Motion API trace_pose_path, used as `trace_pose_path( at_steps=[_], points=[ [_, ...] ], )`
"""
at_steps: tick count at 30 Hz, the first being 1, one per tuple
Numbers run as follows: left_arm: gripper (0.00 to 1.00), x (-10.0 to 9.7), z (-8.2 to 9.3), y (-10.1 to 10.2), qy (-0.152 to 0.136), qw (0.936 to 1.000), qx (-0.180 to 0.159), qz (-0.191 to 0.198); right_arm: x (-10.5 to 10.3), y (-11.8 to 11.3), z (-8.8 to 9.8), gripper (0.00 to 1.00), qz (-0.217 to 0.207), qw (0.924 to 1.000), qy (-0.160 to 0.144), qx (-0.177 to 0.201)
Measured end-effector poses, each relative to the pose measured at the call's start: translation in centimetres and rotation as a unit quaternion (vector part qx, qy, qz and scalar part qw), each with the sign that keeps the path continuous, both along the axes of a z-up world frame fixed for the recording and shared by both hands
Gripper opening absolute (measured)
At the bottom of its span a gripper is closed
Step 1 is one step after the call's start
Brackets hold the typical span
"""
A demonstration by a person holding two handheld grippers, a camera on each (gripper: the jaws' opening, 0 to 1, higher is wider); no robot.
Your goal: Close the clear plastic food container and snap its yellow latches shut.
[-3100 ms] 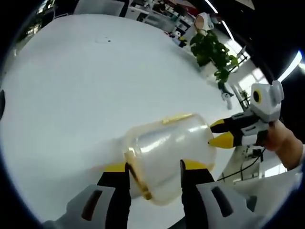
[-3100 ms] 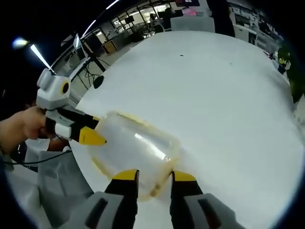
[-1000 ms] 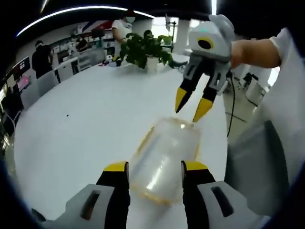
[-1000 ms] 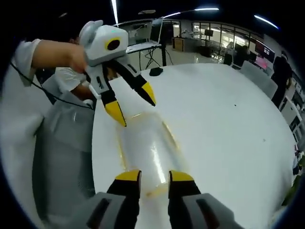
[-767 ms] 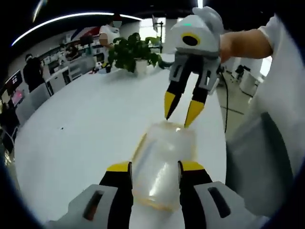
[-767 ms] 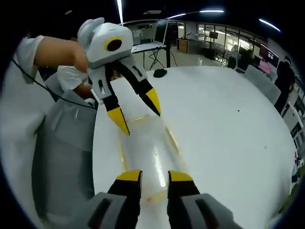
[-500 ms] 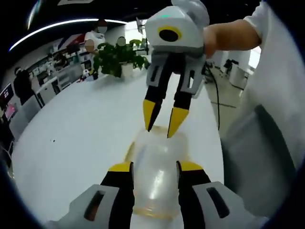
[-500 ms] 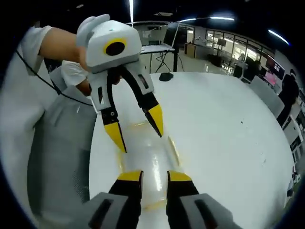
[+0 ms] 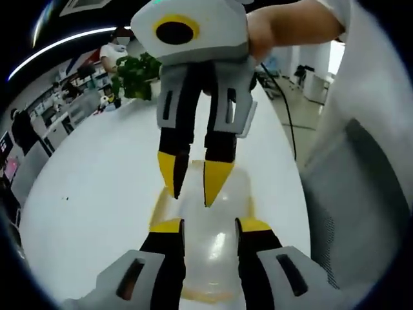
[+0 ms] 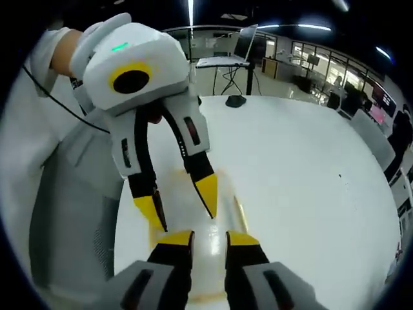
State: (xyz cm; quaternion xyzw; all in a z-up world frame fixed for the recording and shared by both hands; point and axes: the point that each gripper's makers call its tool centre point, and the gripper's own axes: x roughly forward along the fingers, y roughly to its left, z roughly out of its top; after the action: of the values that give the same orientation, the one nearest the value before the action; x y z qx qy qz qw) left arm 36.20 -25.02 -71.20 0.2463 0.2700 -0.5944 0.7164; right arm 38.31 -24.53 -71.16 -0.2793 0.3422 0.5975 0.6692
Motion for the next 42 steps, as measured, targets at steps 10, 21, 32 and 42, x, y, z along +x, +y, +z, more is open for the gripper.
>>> trace_pose_path(
  at_steps=[10, 21, 32, 42],
  points=[
    [0.47, -1.6, -0.6, 0.0, -0.013, 0.9996, 0.015, -0.021, 1.3, 0.9, -0.8, 0.25, -0.001, 0.9998, -0.008, -0.016],
    [0.52, -1.1, -1.0, 0.1, -0.094, 0.9935, 0.059, -0.026, 2.2, 0.2, -1.6, 0.38, 0.061, 0.9962, 0.021, -0.059],
    [0.51, -1.0, -2.3, 0.1, -0.102, 0.9908, 0.086, -0.024, 1.8, 0.3, -2.6, 0.39, 0.071, 0.9880, 0.098, -0.096],
    [0.51, -0.7, -2.5, 0.0, -0.109, 0.9883, 0.104, -0.027, 1.5, 0.4, -2.7, 0.37, 0.108, 0.9830, 0.097, -0.113]
  ],
)
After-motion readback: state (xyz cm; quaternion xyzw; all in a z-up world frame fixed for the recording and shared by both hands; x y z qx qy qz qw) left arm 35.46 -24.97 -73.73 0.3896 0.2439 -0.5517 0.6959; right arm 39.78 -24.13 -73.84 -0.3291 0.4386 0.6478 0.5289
